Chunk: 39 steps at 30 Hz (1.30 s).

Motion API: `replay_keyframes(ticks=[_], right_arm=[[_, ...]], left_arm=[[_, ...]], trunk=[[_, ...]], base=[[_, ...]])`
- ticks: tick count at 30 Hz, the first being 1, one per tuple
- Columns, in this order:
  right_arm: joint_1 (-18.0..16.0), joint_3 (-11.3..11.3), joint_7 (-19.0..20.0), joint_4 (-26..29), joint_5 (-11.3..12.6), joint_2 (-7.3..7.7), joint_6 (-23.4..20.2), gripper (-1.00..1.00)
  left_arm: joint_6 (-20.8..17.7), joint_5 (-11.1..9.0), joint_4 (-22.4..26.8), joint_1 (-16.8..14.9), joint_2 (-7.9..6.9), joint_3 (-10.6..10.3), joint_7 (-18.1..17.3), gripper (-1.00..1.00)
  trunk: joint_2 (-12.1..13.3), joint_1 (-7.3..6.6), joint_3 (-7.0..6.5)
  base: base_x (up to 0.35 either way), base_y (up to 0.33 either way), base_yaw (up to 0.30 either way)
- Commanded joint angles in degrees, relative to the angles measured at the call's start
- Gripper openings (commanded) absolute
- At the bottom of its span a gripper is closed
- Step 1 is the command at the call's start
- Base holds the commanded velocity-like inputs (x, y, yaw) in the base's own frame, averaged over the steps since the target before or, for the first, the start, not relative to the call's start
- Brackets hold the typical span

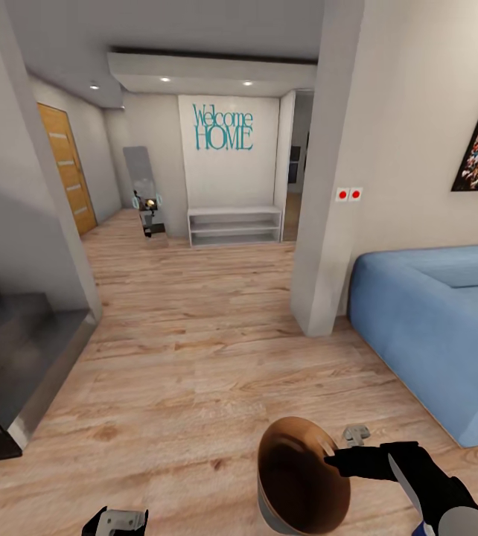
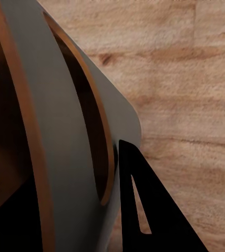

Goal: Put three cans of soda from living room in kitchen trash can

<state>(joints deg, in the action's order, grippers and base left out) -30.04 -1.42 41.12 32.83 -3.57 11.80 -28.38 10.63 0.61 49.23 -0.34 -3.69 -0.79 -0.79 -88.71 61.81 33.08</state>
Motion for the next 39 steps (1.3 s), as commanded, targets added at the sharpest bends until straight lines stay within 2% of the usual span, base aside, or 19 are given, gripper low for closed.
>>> replay_keyframes(ticks=[1,39], right_arm=[[-0.02,-0.08,0.10,0.04,0.71,0.01,-0.28,-1.00],[-0.02,0.01,0.10,0.04,0.67,-0.03,-0.36,-1.00]], left_arm=[[0.00,0.02,-0.01,0.00,0.00,0.00,0.00,1.00],[-0.17,0.13,-0.01,-0.01,0.00,0.00,0.00,1.00]], trunk=[[0.41,-0.23,-0.19],[15.65,-8.57,-7.01]], base=[[0.000,0.000,0.000],[0.000,0.000,0.000]])
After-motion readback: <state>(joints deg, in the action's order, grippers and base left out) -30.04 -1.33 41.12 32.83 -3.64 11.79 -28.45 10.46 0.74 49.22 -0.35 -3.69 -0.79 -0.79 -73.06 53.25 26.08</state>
